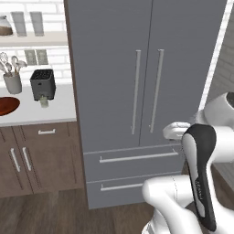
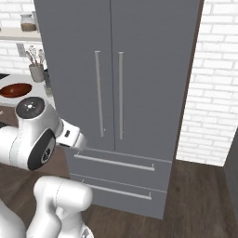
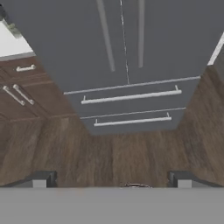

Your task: Grab a lemon wedge from the fridge and one ice cube from the ice bowl, and put them in the glass of lemonade.

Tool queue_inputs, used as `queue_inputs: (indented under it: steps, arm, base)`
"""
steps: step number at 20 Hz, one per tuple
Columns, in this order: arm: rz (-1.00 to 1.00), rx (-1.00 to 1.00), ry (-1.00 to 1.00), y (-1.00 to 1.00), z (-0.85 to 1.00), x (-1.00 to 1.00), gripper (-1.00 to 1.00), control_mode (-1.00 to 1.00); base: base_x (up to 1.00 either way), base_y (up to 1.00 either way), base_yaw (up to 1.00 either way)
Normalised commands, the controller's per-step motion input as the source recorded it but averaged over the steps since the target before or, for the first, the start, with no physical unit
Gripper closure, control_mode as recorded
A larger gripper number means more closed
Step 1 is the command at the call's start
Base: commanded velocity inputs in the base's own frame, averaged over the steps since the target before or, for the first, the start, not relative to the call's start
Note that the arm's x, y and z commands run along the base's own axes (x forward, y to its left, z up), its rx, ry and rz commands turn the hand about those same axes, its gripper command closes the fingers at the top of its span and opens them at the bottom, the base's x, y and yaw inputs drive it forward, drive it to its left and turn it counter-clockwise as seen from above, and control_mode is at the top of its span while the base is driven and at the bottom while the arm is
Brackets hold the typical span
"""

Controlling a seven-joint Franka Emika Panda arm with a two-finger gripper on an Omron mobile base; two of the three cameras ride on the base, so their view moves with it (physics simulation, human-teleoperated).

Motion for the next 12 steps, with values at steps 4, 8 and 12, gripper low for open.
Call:
queue_inputs:
  steps: [4,8,12]
  arm:
    - [0.04,-0.13,-0.58,-0.01,0.99,-0.69,-1.0,-1.0]
    - [-0.06,-0.18,-0.15,-0.17,1.0,-0.31,-1.0,-1.0]
    - [-0.17,-0.16,0.06,-0.11,0.69,-0.01,-1.0,-1.0]
  base:
    - [0.0,0.0,0.0]
    - [0.0,0.0,0.0]
    - [0.0,0.0,0.0]
